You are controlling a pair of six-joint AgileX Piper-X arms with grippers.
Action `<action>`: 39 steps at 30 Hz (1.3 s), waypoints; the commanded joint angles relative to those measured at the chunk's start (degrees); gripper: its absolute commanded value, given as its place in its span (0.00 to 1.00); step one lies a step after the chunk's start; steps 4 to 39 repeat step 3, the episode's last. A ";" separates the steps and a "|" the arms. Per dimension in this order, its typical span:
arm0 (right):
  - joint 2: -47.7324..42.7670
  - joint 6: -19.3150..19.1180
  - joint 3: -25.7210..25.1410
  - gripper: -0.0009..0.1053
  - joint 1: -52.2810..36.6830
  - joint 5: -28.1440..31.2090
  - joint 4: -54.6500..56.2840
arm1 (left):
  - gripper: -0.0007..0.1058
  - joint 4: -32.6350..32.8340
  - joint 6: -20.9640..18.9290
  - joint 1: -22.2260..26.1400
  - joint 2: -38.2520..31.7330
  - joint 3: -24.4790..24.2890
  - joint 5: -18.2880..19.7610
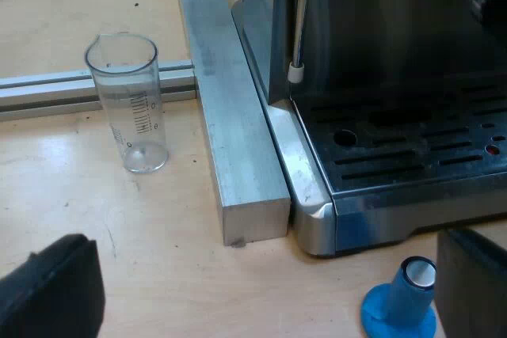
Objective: Remove mug from coffee machine
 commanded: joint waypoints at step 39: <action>-2.32 -0.35 -0.22 0.60 -0.13 -0.33 -0.70 | 0.81 -0.69 -0.08 0.02 -7.91 -0.09 0.26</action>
